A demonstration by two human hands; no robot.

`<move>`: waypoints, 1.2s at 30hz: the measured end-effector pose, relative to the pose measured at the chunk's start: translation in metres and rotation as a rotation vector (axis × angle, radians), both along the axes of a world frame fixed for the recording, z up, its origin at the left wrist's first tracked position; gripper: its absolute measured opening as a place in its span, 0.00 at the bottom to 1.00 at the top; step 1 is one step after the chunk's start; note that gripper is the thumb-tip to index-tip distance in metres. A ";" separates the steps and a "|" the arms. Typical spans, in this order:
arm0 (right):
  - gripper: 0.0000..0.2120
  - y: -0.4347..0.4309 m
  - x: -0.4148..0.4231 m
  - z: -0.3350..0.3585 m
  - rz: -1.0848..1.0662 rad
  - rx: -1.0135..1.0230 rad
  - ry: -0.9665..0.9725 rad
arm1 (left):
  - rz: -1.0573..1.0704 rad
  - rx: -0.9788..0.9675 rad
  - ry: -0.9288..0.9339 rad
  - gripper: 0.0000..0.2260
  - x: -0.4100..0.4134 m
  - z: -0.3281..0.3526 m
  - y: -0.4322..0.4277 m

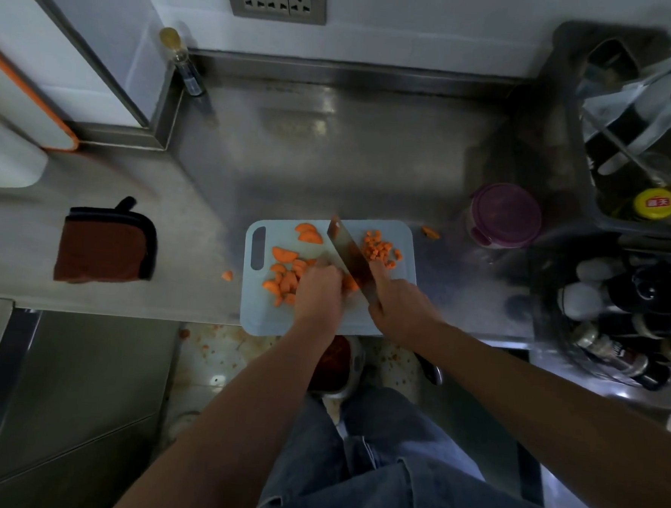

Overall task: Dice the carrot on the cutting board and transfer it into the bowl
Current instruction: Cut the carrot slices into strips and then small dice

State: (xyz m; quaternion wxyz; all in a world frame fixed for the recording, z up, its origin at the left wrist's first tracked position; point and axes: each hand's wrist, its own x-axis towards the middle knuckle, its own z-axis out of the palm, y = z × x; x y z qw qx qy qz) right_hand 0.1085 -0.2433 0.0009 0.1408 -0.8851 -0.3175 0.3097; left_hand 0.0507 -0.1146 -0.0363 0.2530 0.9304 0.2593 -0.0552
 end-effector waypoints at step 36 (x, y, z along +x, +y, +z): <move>0.26 -0.015 -0.023 -0.006 -0.078 -0.036 0.053 | -0.175 0.153 0.066 0.09 -0.004 0.002 -0.001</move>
